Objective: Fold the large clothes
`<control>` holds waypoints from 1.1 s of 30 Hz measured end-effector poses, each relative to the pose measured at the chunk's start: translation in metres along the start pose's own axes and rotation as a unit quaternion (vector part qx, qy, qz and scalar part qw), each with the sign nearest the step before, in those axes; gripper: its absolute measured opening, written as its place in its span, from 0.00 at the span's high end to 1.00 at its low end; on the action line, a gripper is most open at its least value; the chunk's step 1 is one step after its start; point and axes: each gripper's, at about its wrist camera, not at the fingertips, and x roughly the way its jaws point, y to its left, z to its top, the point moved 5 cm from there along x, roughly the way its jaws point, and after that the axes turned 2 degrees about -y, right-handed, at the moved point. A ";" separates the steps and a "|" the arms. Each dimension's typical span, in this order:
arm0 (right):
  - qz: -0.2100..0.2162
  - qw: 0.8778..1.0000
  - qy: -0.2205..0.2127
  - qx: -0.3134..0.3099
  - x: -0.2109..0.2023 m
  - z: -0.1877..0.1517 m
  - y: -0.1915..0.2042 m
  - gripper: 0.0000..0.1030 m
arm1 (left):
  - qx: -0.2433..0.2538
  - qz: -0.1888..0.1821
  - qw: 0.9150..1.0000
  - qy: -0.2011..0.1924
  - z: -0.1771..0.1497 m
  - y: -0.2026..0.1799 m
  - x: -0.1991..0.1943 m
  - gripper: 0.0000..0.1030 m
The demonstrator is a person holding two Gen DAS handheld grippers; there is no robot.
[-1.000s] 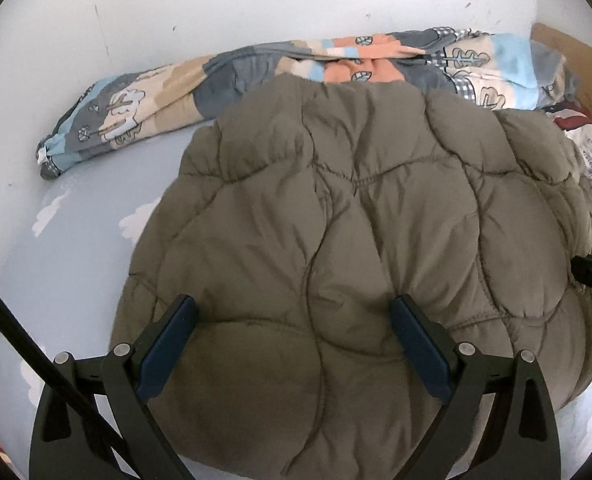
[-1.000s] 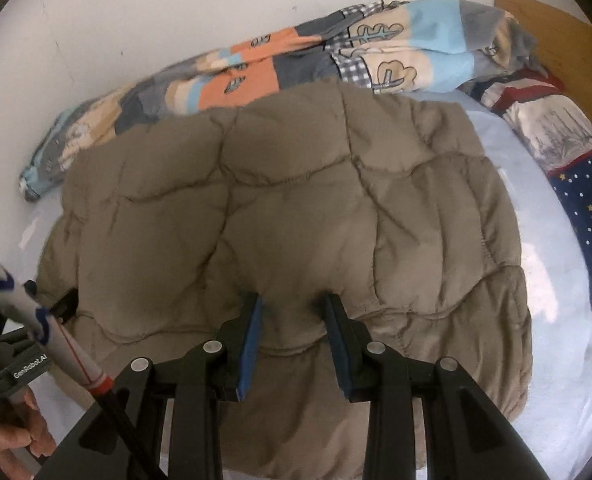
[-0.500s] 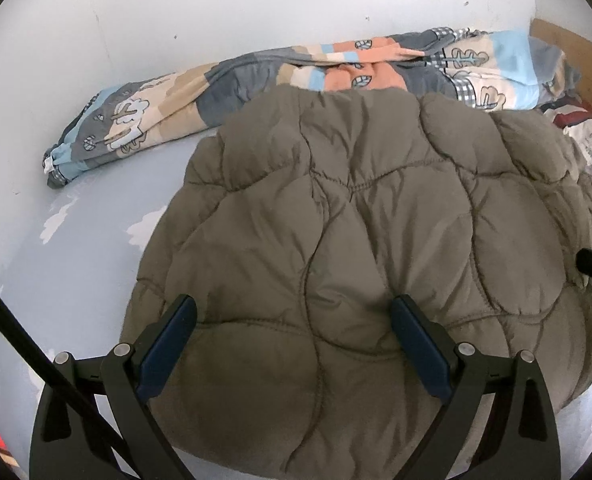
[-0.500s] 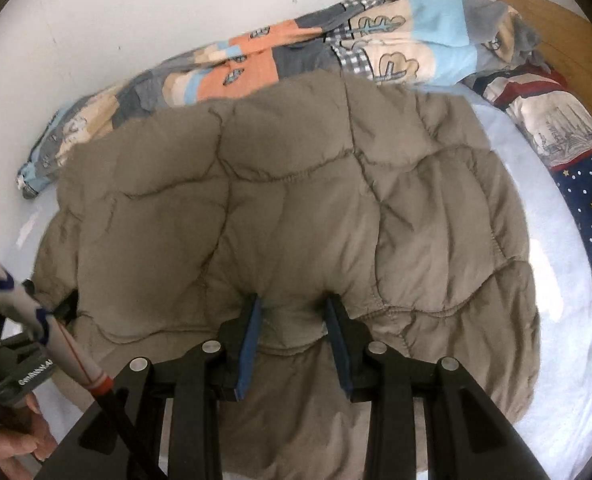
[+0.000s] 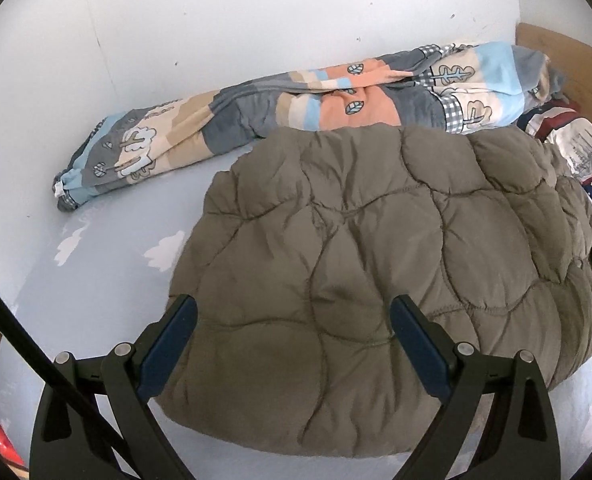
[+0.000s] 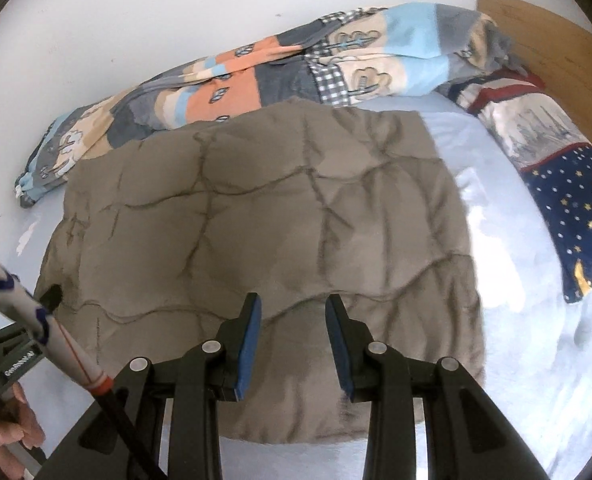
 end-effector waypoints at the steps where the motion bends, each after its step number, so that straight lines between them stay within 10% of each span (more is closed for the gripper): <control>1: -0.001 1.000 0.000 0.009 -0.003 0.000 -0.007 0.65 | 0.002 0.002 1.000 -0.001 -0.001 0.002 -0.002 0.06; 18: -0.011 0.990 0.063 0.122 0.005 -0.041 -0.080 0.64 | 0.007 0.021 0.999 0.035 -0.024 0.020 0.005 0.06; 23: -0.011 0.989 0.072 0.127 0.010 -0.042 -0.080 0.63 | -0.054 -0.025 0.994 0.091 -0.038 0.035 0.018 0.06; 29: 0.017 0.986 0.014 0.166 -0.038 -0.035 -0.092 0.40 | -0.168 -0.077 0.978 0.099 -0.042 0.086 -0.005 0.06; 33: 0.036 0.978 0.007 0.205 -0.055 -0.048 -0.109 0.40 | -0.287 -0.125 0.938 0.150 -0.075 0.123 0.004 0.06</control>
